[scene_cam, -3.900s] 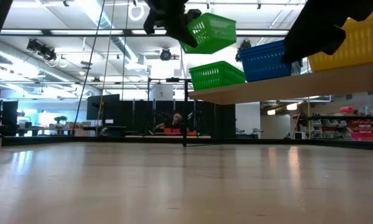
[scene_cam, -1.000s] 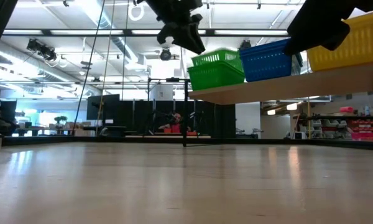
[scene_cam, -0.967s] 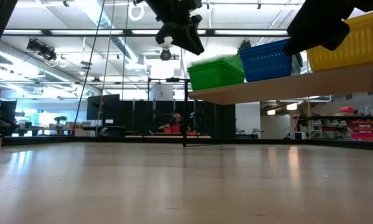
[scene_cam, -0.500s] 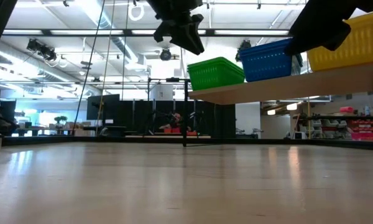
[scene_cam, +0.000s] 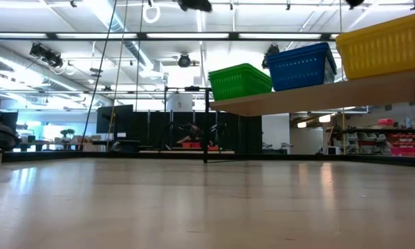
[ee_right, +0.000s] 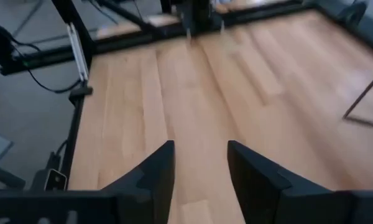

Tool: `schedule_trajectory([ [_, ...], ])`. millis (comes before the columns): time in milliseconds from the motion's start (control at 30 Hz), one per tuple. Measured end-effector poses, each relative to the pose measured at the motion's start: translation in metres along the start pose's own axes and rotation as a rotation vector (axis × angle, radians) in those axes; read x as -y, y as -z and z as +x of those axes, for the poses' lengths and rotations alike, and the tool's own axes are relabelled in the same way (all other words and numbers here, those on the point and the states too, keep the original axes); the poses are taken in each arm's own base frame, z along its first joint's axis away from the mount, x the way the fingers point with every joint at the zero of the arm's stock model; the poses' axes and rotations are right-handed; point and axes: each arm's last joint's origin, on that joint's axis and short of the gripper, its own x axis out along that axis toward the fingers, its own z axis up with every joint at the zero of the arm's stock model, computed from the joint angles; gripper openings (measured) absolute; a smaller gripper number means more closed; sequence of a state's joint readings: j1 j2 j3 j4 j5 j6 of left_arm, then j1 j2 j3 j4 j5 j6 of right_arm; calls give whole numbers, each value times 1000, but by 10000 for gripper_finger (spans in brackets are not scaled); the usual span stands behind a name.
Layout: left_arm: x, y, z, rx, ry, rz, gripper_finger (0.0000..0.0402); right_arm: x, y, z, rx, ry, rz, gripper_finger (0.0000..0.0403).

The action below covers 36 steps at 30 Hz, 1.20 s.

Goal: Stack baskets on shelf by color
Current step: Return to Home Position

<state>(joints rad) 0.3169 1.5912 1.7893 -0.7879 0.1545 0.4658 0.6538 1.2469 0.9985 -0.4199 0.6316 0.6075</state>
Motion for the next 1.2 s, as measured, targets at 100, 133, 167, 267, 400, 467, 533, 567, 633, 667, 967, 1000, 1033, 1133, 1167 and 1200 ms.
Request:
schedule_trajectory([
  [100,6,1,-19,51,41,-47,73,12,-8,-25,37,-7,-19,134],
  [133,10,5,-24,55,54,-59,61,15,-9,-33,40,-6,-27,123],
  [167,13,9,-28,66,63,-66,47,18,-9,-41,46,-5,-34,112],
  [267,26,29,-37,92,88,-104,11,26,-8,-63,67,-12,-55,76],
  [400,47,66,-52,185,64,-164,9,32,0,-85,144,-23,-78,32],
  [467,58,86,-60,238,44,-196,8,36,6,-93,178,-25,-85,15],
  [533,68,103,-72,299,24,-214,5,40,11,-100,220,-26,-92,7],
  [567,74,111,-78,329,16,-227,4,42,13,-102,245,-30,-98,6],
  [633,83,124,-92,395,-3,-241,5,46,17,-106,286,-60,-117,9],
  [667,87,132,-97,415,-11,-251,5,48,18,-107,306,-88,-125,11],
  [967,120,184,-129,544,-11,-343,4,69,45,-115,639,-641,-229,8],
  [1000,122,188,-131,554,-6,-351,4,72,50,-115,656,-665,-224,9],
  [1033,125,191,-133,566,-2,-356,4,76,56,-113,660,-677,-220,11],
  [1133,131,200,-137,597,13,-369,4,84,76,-107,643,-703,-214,17],
  [1167,133,203,-137,603,16,-371,4,86,82,-105,640,-717,-214,18],
  [1200,135,206,-137,607,20,-377,4,88,88,-103,640,-733,-209,18],
])
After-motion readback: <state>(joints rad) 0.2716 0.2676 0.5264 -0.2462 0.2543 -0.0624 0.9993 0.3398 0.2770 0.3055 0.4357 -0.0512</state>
